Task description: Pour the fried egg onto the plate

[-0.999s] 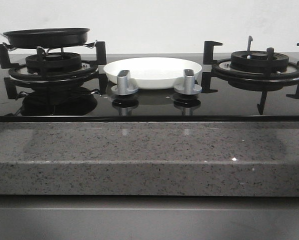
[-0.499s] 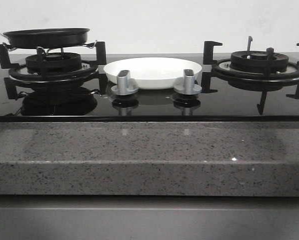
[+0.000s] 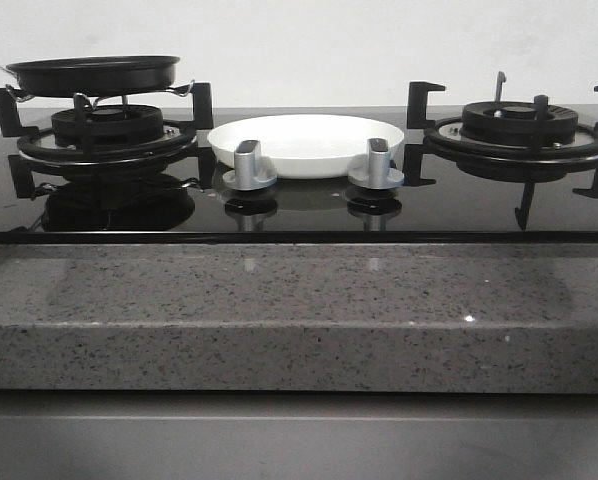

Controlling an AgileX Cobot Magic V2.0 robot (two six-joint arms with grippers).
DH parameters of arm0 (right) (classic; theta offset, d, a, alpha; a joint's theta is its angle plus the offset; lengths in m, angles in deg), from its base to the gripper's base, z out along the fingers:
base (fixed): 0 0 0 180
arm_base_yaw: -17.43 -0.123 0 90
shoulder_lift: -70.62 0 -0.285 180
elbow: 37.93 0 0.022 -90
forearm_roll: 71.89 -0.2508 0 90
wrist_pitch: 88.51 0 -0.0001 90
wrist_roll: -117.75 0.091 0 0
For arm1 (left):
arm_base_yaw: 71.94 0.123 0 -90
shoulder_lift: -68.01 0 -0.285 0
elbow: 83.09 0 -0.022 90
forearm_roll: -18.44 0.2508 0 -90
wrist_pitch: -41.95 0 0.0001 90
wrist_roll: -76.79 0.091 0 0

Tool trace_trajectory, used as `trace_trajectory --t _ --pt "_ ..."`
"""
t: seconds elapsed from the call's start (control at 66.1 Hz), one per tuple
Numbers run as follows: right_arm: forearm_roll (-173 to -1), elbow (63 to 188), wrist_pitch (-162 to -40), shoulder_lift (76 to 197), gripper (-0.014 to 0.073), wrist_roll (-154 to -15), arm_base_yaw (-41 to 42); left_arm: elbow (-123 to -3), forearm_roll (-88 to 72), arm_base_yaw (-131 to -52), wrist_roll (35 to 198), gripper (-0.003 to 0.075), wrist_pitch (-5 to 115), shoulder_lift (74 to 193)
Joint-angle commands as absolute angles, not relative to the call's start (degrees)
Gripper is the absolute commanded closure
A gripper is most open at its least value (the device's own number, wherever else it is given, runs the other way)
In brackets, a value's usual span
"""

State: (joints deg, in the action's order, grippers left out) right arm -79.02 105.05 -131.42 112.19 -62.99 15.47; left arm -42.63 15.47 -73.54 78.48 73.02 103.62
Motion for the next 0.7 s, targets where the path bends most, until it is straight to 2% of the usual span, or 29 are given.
trace_trajectory --t 0.0,0.378,0.545,0.681 --pt "-83.5 108.9 -127.3 115.5 0.0138 -64.8 15.4 -44.1 15.2 -73.9 77.9 0.0292 68.0 104.4" --pt "-103.9 124.1 -137.1 138.1 0.0138 -82.4 15.1 -44.1 15.2 -73.9 77.9 0.0292 68.0 104.4" --pt "-105.5 132.4 -140.1 147.6 0.0138 -84.5 14.5 -44.1 15.2 -73.9 77.9 0.0292 68.0 104.4" --pt "-104.6 138.5 -140.5 155.4 0.0138 -84.8 10.8 -44.1 15.2 -73.9 77.9 0.0292 68.0 104.4"
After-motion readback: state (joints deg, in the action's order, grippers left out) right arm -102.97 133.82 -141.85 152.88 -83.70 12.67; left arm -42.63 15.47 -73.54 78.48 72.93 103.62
